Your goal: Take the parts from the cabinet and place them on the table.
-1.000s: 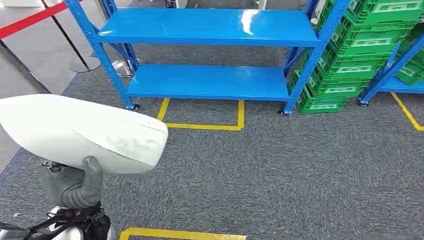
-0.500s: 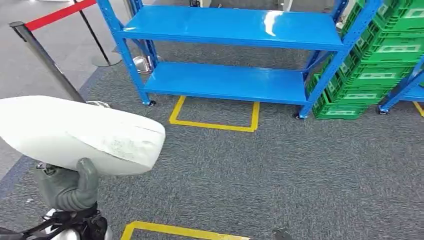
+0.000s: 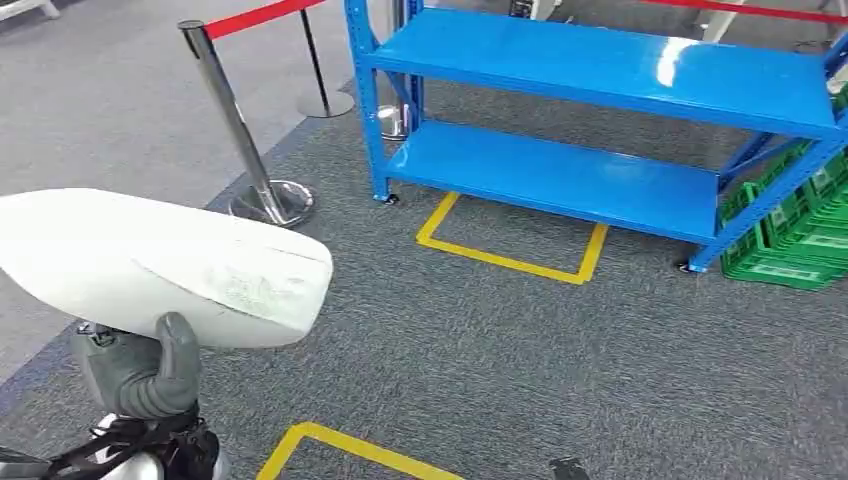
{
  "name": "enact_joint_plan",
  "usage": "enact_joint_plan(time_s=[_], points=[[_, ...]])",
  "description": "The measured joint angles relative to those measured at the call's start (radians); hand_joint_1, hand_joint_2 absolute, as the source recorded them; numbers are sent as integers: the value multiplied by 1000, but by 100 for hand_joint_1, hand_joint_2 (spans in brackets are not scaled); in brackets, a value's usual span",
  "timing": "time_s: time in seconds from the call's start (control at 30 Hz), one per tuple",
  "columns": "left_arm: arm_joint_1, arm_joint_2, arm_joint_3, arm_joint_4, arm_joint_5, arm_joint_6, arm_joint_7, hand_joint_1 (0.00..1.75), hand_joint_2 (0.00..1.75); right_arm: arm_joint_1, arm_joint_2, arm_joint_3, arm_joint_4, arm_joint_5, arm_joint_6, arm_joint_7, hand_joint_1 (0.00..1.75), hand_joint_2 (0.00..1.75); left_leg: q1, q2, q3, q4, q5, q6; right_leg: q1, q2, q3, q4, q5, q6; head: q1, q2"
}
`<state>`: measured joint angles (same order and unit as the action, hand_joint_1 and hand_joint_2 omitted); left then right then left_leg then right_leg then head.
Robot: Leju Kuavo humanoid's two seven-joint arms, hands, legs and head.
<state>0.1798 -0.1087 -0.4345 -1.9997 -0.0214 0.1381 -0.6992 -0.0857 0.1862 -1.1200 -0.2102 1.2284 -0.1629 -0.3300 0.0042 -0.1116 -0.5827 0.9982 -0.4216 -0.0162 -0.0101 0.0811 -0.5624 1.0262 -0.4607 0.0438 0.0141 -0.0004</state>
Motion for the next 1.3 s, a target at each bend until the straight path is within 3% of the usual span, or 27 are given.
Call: enact_joint_plan(time_s=[0.07,0.1,0.13,0.17,0.2,0.27,0.3,0.33,0.37,0.4,0.43,0.47,0.6,0.67,0.7,0.77,0.8,0.83,0.9,0.93,0.97,1.1,1.13,1.17,1.2,1.27,1.3], points=[[4,0,1,0,0,0,0,175,175,-1,0,0,0,1,-1,1,0,175,6,-19,-4,-7,6,-14,6,-15,-1,2,2,-11,0,0],[5,0,1,-2,0,0,0,175,175,-1,2,0,0,1,-1,1,0,175,8,-27,-4,-12,3,-18,-4,-31,2,-8,7,-19,1,0],[5,0,1,-4,0,0,0,175,175,-3,1,0,0,2,-2,1,0,175,4,17,-11,7,-12,-21,-2,-40,4,-12,10,-25,-2,0],[3,0,1,-6,0,-1,0,175,175,-3,1,0,0,2,-2,1,0,175,4,64,-42,69,-51,-26,-2,-54,3,-13,10,-31,-13,0],[2,0,1,-6,0,-2,0,175,175,-1,1,0,0,2,-3,1,0,175,5,85,-81,148,-90,-31,0,-69,2,-13,9,-32,-13,0],[4,0,1,-6,1,-2,0,175,175,3,0,0,0,1,-3,2,0,175,5,98,-146,279,-138,-38,3,-100,2,-13,8,-35,-13,0],[5,0,2,-6,2,-2,0,175,175,2,0,0,0,1,-3,2,0,175,5,99,-152,289,-130,-38,5,-114,2,-13,7,-35,-13,0],[6,0,2,-6,3,-2,0,175,175,1,0,0,0,1,-3,2,0,175,5,99,-135,259,-100,-37,6,-126,3,-13,6,-35,-13,0],[7,0,2,-6,3,-2,0,175,175,-1,0,0,0,2,-3,2,0,175,4,103,-95,185,-55,-33,7,-139,5,-13,5,-35,-13,0],[7,0,2,-6,2,-2,0,175,175,-2,0,0,0,2,-3,2,0,175,2,122,-46,98,-16,-29,8,-149,8,-13,4,-33,-13,0],[7,0,2,-8,2,-2,0,175,175,-3,0,0,0,2,-3,2,0,175,-4,179,2,19,5,-23,10,-158,12,-13,1,-29,-14,0],[5,-1,2,-8,2,-3,0,175,175,-2,0,0,0,3,-3,2,0,175,-15,211,14,-14,-7,-16,20,-165,11,-6,-5,-22,-15,0],[13,-2,5,-10,1,-3,0,175,175,-3,0,0,0,4,-4,-3,0,175,-10,153,7,-20,5,15,18,-201,25,-18,-8,-2,-14,0],[12,-3,6,-13,1,-4,0,175,175,-4,0,0,0,4,-6,-7,0,175,-3,135,6,-21,9,25,13,-109,0,43,-54,9,-6,0],[13,-5,6,-13,2,-4,0,175,175,-2,0,0,0,4,-6,-7,0,175,-3,121,6,-21,10,26,12,-91,-36,125,-97,10,-2,0],[14,-6,9,-13,4,-6,0,175,175,2,0,0,0,4,-6,-6,0,175,-3,93,4,-21,10,28,12,-85,-115,288,-161,14,-2,0],[14,-6,11,-13,6,-8,0,175,175,3,0,0,0,3,-6,-6,0,175,-3,79,4,-20,11,28,12,-85,-130,310,-156,14,-2,0],[14,-6,13,-13,8,-10,0,175,175,3,0,0,0,3,-6,-6,0,175,-2,64,5,-20,11,27,10,-85,-120,284,-127,15,-1,0],[14,-8,16,-13,9,-13,0,175,175,1,-2,0,0,2,-8,-7,0,175,1,34,8,-19,12,23,3,-71,-47,120,-32,14,-2,0],[14,-9,18,-13,9,-14,0,175,175,1,-3,0,0,2,-8,-7,0,175,3,22,8,-17,11,18,-3,-39,-5,33,5,17,-1,0],[14,-9,19,-13,11,-17,0,175,175,1,-3,0,0,1,-8,-7,0,175,-2,10,3,-10,10,9,-9,15,14,-11,-8,19,0,0],[14,-11,21,-13,11,-30,0,175,175,-1,-3,0,0,1,-9,-6,0,175,8,-30,-12,-18,26,-17,-2,-24,14,-10,1,-8,-1,0],[14,-12,21,-13,11,-31,0,175,175,-2,-3,0,0,1,-10,-6,0,175,6,12,-15,-8,16,-19,-5,-38,16,-16,5,-16,-1,0],[11,-12,21,-13,11,-31,0,175,175,-2,-3,0,0,1,-10,-7,0,175,1,65,-33,27,-12,-23,-3,-48,16,-18,5,-24,-13,0],[8,-13,21,-13,11,-32,0,175,175,-1,-4,0,0,1,-11,-7,0,175,1,86,-67,99,-54,-26,-1,-62,15,-18,5,-28,-15,0],[9,-13,21,-13,13,-37,0,175,175,3,-7,0,0,-2,-10,-7,0,175,2,97,-144,258,-120,-29,3,-93,14,-18,3,-31,-16,0],[9,-13,22,-13,16,-39,0,175,175,4,-8,0,0,-3,-10,-7,0,175,2,97,-166,300,-127,-29,4,-109,14,-17,2,-32,-16,0]])
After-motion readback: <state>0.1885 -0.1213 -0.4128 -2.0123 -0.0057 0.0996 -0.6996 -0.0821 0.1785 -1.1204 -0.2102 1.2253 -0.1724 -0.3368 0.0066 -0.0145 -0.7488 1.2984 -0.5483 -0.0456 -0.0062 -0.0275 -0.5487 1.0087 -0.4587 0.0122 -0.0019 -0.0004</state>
